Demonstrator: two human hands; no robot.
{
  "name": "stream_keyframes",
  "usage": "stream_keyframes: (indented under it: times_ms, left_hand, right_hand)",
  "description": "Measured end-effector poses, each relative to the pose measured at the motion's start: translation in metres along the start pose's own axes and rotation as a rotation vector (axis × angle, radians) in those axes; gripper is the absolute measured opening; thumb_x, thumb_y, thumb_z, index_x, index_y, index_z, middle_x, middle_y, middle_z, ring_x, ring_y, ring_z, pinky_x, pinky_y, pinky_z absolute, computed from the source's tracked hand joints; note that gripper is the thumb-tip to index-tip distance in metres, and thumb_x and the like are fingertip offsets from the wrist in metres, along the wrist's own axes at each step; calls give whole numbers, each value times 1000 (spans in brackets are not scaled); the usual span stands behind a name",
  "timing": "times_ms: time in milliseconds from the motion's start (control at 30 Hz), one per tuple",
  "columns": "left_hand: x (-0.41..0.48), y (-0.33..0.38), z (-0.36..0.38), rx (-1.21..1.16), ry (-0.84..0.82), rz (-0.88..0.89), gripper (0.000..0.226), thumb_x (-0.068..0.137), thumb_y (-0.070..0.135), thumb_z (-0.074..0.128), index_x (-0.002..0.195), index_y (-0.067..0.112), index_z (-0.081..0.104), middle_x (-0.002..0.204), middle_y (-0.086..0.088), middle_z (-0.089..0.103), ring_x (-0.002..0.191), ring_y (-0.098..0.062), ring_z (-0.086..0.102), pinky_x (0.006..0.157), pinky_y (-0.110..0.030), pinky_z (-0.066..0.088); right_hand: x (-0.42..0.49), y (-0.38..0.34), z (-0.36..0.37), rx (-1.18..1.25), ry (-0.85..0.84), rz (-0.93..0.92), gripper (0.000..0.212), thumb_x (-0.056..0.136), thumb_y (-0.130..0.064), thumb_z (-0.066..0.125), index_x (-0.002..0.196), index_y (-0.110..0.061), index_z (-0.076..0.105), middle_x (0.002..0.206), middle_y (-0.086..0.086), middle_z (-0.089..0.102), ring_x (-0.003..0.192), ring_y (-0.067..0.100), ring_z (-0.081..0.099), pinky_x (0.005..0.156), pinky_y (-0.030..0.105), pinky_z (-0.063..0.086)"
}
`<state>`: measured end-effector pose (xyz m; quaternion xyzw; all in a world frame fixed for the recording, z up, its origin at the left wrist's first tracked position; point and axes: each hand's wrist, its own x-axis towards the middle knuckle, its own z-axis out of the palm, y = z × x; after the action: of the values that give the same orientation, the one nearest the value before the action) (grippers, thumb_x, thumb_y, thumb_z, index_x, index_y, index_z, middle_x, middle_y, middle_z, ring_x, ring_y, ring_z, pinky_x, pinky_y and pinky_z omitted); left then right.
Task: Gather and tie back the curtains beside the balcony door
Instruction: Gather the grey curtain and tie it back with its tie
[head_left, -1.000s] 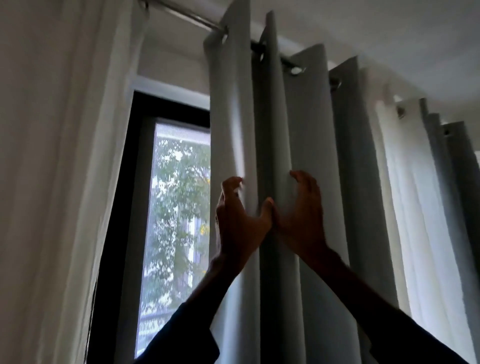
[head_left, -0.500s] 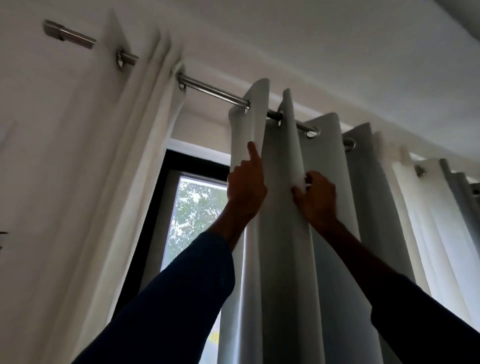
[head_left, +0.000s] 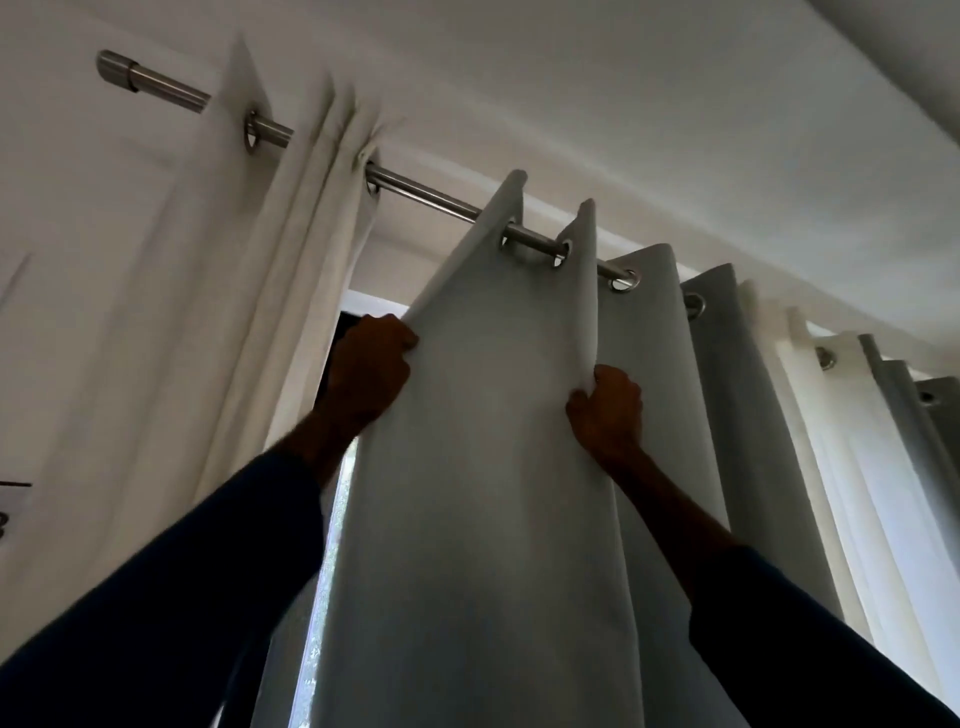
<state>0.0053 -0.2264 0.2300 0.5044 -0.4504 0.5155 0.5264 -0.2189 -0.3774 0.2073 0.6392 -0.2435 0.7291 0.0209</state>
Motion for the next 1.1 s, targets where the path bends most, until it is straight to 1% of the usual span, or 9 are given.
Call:
stream_keyframes:
  times_ms: [200,300,400,533,667,767,867,933,1100]
  left_hand:
    - [1,-12,-9,12,15,-16,34,77,-1,63,106,14,74,107,-12,65,108,-36,55,83,-33,35]
    - [-3,-2,-11,15,-3,28,29,79,7,61,102,18,76,104,-11,68,104,-36,59,85,-38,41]
    - [-6,4,-12,-63,-147,73,28,74,21,61,95,22,79,103,-6,69,100,-29,65,85,-30,49]
    - [-6,14,-15,-75,-431,91,27,71,28,74,96,21,80,103,-4,69,95,-20,68,67,-5,36]
    - [-7,22,-10,-56,-495,97,47,53,34,56,82,4,78,85,-14,74,85,-29,71,62,-23,43]
    - [-20,25,-2,-84,-480,149,41,56,30,58,80,4,79,84,-13,75,84,-26,71,63,-18,40]
    - [-38,29,8,-167,-428,169,22,68,19,72,87,23,82,85,8,71,80,-2,61,71,-7,38]
    - [-52,35,17,-207,-369,184,22,69,13,72,85,26,81,80,13,65,78,1,59,75,-9,43]
    - [-108,52,30,-259,-414,213,30,69,23,56,86,10,77,84,-7,72,76,-15,67,74,-36,57]
  right_hand:
    - [8,-1,-7,-19,-22,16,47,90,-24,69,127,3,57,126,21,59,117,39,55,95,39,41]
    - [19,-1,-10,8,26,37,26,87,-14,66,105,5,66,106,22,68,100,40,64,79,34,47]
    - [10,-25,-2,28,32,-56,32,86,-14,61,108,8,67,112,27,65,106,44,60,84,39,42]
    - [1,-84,22,-11,-123,-317,55,72,-26,45,108,8,69,114,28,63,107,45,57,85,40,36]
    - [-6,-128,28,24,-207,-377,26,65,-22,50,76,-4,66,91,20,66,89,41,62,67,29,32]
    - [-13,-110,25,46,-205,-344,11,63,-22,47,66,-16,56,78,15,61,80,37,63,62,29,32]
    - [-31,-71,23,67,-188,-265,37,74,-19,55,103,-5,73,108,16,69,106,35,63,85,34,43]
    - [-53,-47,23,67,-212,-162,46,83,-12,65,129,-10,65,130,12,64,122,30,56,100,28,39]
    - [-113,-6,29,118,-219,-202,45,85,-31,59,129,-27,66,113,-1,73,104,15,68,90,37,57]
